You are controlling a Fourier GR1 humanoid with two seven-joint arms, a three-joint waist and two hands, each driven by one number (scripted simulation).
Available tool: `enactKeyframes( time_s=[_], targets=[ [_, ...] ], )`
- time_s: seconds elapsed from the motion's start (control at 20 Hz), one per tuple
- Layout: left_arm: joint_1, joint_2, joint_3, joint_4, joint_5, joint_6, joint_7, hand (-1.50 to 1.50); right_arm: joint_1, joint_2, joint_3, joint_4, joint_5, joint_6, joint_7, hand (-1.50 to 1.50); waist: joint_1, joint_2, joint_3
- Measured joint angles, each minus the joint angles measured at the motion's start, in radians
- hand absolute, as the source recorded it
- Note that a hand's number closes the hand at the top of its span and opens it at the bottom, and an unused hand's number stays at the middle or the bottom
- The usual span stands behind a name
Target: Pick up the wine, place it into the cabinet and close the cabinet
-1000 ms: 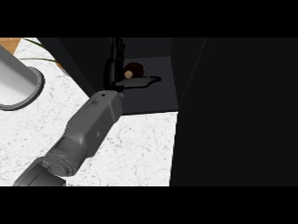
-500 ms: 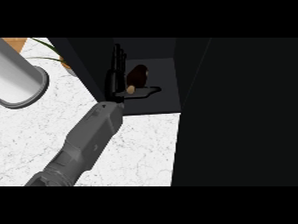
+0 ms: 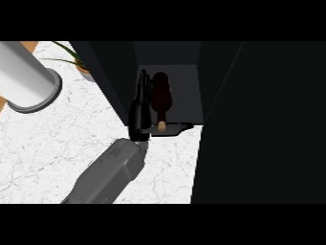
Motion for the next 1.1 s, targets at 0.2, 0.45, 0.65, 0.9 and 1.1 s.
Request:
enactKeyframes(
  time_s=[0.2, 0.45, 0.65, 0.9, 1.1],
  targets=[
    [0.106, 0.000, -0.095, -0.173, -0.022, 0.093, 0.011, -1.50, 0.045, -0.002, 0.007, -0.005, 0.006, 0.009, -0.028, -1.50, 0.007, 0.000, 0.000],
    [0.237, 0.024, -0.154, -0.401, -0.086, 0.156, 0.068, -1.50, 0.042, -0.012, -0.020, -0.003, 0.002, 0.014, -0.027, -1.50, 0.015, 0.000, 0.000],
    [0.335, 0.039, -0.190, -0.540, -0.145, 0.213, 0.101, -1.50, 0.026, -0.013, -0.023, -0.004, 0.004, 0.009, -0.014, -1.50, 0.015, 0.001, 0.000],
    [0.440, 0.090, -0.235, -0.727, -0.216, 0.289, 0.172, -1.50, 0.068, -0.011, -0.017, -0.005, 0.000, 0.029, -0.050, -1.50, 0.015, 0.001, 0.001],
    [0.532, 0.155, -0.254, -0.872, -0.245, 0.287, 0.190, -1.50, 0.080, -0.017, -0.006, -0.011, -0.002, 0.039, -0.038, -1.50, 0.015, 0.001, 0.000]
  ],
)
